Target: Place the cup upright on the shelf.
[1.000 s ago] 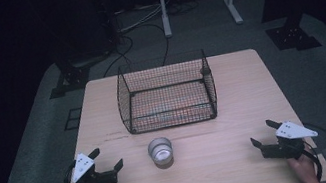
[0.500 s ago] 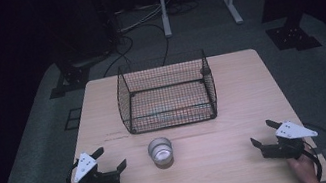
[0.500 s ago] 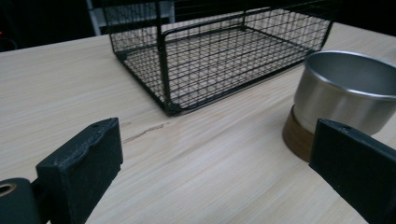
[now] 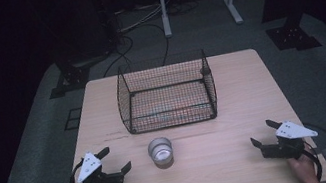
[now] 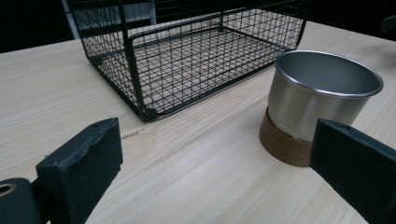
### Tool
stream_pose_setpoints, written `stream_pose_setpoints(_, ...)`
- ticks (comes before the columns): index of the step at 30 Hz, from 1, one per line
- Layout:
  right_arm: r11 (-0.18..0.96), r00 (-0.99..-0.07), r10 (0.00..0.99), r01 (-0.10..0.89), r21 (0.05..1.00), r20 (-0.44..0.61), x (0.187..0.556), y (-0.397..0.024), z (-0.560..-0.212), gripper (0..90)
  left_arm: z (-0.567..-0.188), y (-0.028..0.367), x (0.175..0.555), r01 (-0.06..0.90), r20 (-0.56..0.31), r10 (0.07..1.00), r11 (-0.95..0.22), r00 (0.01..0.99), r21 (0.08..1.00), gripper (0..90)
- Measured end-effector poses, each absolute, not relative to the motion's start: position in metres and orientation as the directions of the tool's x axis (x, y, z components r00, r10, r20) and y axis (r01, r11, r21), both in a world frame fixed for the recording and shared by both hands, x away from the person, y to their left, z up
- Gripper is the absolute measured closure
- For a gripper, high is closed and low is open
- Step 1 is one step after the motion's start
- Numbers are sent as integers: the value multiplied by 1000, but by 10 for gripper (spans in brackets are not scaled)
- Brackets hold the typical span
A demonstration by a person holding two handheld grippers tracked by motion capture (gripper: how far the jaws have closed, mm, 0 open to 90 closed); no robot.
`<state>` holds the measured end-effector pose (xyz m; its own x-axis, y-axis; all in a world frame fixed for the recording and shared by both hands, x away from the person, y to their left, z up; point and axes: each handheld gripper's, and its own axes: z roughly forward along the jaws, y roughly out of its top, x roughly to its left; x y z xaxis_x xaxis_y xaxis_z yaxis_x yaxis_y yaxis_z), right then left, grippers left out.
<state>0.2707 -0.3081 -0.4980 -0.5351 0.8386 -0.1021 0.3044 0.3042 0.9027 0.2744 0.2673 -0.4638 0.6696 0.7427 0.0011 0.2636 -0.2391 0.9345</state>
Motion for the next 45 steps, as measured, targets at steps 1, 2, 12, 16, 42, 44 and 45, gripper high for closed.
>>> stream_pose_setpoints(1, 304, -535, 839, 304, 903, -102, 271, -308, -498, 134, -464, 267, 274, 266, 6, 742, -248, 671, 932, 17)
stream_pose_setpoints(2, 304, -535, 839, 305, 903, -102, 271, -308, -498, 135, -464, 266, 274, 268, 6, 739, -253, 674, 930, 17)
stream_pose_setpoints(12, 306, -536, 838, 303, 903, -104, 271, -308, -498, 135, -463, 259, 274, 259, 6, 689, -280, 725, 925, 17)
stream_pose_setpoints(16, 307, -537, 837, 301, 903, -105, 271, -308, -498, 134, -464, 255, 274, 263, 0, 669, -292, 743, 920, 17)
stream_pose_setpoints(42, 313, -540, 834, 300, 901, -110, 271, -307, -498, 134, -461, 231, 274, 243, 6, 572, -358, 820, 902, 17)
stream_pose_setpoints(44, 317, -541, 833, 299, 900, -113, 271, -307, -498, 134, -461, 228, 274, 242, 5, 564, -363, 826, 900, 17)
stream_pose_setpoints(45, 317, -542, 832, 298, 900, -114, 271, -307, -498, 135, -461, 227, 275, 242, 8, 562, -368, 827, 898, 17)
